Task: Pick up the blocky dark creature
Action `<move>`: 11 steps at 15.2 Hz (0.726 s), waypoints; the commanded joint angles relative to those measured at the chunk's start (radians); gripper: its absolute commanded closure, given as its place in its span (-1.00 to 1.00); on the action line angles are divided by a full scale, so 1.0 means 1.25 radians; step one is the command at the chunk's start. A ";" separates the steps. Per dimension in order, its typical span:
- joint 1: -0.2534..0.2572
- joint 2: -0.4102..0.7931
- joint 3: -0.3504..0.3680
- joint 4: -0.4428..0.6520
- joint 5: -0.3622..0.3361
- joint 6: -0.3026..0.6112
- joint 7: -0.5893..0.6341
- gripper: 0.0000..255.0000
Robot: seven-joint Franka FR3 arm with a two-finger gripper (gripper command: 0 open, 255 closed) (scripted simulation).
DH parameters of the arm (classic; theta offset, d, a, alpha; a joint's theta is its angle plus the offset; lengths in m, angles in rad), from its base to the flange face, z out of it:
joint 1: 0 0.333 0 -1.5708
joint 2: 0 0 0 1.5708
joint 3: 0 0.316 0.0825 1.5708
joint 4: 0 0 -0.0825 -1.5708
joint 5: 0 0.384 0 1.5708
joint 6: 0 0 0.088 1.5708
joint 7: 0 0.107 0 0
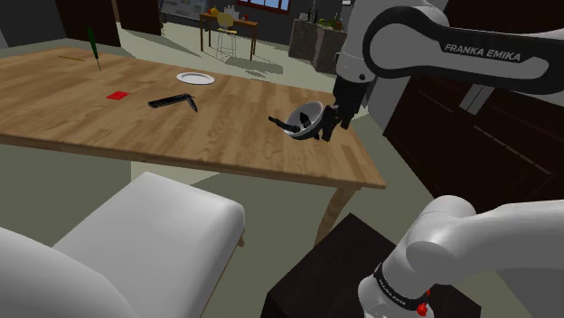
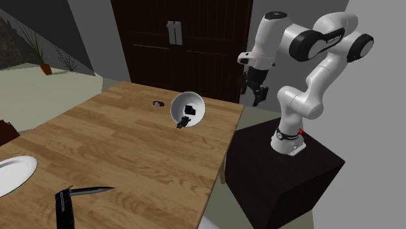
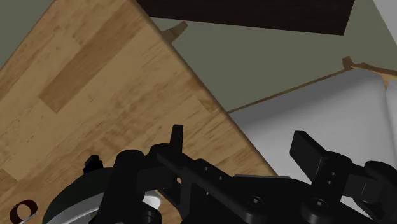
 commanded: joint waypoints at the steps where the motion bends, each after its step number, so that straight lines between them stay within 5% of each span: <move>1: 0.000 0.000 0.000 0.000 0.000 0.000 0.000 -1.00; 11: 0.053 0.247 -0.224 0.127 -0.019 0.129 -0.454 -1.00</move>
